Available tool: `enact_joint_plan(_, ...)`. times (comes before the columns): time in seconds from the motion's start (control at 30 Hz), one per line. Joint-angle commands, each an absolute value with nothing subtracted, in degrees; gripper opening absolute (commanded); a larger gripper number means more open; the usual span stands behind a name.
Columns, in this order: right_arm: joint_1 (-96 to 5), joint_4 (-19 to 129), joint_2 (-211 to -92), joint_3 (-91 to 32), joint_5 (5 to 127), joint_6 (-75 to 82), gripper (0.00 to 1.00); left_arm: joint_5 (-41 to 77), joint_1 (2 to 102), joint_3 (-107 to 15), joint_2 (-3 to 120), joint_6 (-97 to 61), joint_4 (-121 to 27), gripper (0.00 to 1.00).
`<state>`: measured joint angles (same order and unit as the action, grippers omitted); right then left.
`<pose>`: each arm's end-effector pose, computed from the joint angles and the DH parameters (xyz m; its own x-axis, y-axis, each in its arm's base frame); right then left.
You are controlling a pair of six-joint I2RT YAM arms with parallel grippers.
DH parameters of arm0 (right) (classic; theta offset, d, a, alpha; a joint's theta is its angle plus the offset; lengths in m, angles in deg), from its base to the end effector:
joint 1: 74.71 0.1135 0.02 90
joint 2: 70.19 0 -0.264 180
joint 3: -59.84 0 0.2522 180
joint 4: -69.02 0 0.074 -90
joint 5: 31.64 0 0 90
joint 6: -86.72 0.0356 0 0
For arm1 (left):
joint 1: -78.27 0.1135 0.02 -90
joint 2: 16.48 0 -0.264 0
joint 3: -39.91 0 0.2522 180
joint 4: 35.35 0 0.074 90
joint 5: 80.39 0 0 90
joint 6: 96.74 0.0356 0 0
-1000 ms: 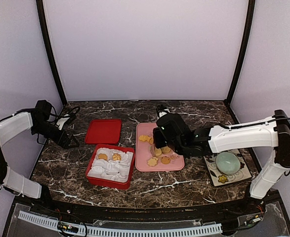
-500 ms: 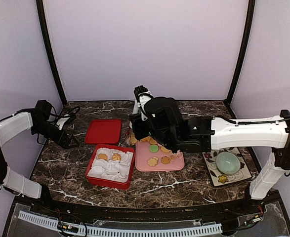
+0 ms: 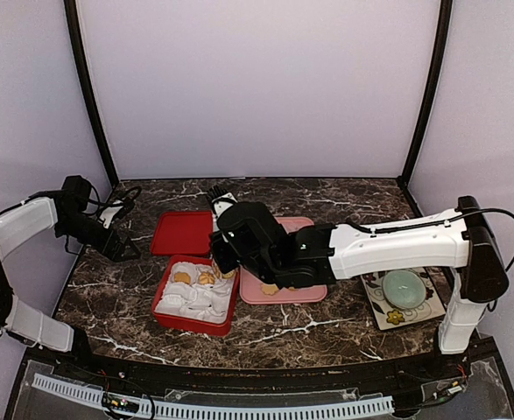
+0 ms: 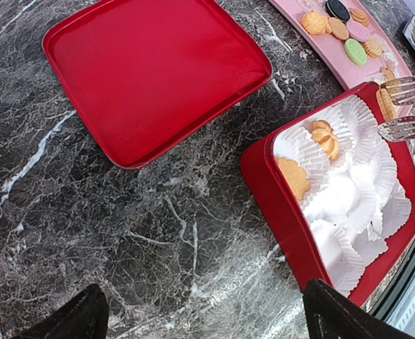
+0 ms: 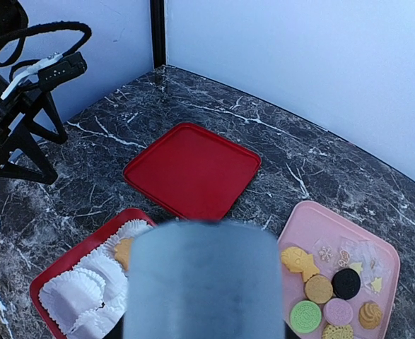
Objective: Pack the cookies
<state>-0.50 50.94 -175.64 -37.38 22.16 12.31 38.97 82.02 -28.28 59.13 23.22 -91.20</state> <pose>0.1378 0.4100 0.2863 -0.2861 -0.2149 -0.9338 -0.5768 0.8168 -0.0112 0.2523 -0.0010 0.2428 -0.6907 0.3909 -0.6084 0.5863 0.7951 -0.1548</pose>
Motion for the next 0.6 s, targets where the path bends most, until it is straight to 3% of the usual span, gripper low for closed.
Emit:
enact_joint_plan(0.0, -0.7, 53.5, -175.6, -39.4, 21.7, 12.5, 0.20, 39.3, 82.4, -29.2, 57.6, 23.3, -92.4, 0.99)
enact_joint_plan(0.3, -1.7, 53.9, -176.3, -38.9, 22.1, 13.4, 0.26, 39.5, 82.4, -28.9, 57.6, 23.5, -92.5, 0.99)
enact_joint_plan(0.57, -2.2, 54.2, -174.8, -36.7, 22.0, 14.7, 0.38, 39.3, 82.4, -28.2, 57.1, 23.7, -92.2, 0.99)
